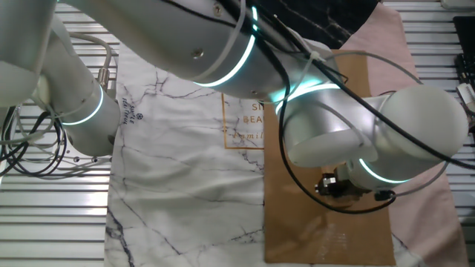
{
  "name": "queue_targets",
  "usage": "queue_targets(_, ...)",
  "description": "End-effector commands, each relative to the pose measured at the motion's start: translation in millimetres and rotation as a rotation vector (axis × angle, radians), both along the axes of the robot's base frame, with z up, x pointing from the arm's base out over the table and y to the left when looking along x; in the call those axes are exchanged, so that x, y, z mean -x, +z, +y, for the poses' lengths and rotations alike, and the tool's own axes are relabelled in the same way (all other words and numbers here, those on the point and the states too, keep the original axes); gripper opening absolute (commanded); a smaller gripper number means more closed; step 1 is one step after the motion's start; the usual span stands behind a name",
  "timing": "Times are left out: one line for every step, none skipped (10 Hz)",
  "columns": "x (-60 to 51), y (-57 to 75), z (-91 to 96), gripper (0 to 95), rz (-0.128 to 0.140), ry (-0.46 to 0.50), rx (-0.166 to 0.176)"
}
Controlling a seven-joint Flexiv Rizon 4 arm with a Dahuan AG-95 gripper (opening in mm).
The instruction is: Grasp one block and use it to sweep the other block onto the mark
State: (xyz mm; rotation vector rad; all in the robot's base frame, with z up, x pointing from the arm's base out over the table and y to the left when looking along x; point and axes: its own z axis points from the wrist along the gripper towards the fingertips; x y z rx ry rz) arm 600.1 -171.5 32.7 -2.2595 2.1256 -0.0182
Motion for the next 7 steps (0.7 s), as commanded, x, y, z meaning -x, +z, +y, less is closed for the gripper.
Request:
queue_targets(-0.6,2.4,1.4,0.0,0.004,0.001,0.0)
queue_targets(-2.2,2.8,1.9,0.0,0.0,-0.001,0.004)
queue_targets(-4.2,3.0,2.8,0.0,0.0,0.006,0.003)
queue_targets(-4.1,3.9,3.1,0.0,0.002,0.005,0.001)
queue_targets(-4.3,4.1,3.6,0.0,0.002,0.005,0.002)
queue_targets(-4.9,3.9,3.9,0.0,0.003,0.005,0.003)
queue_targets(-5.8,3.4,4.6,0.0,0.003,0.005,0.001)
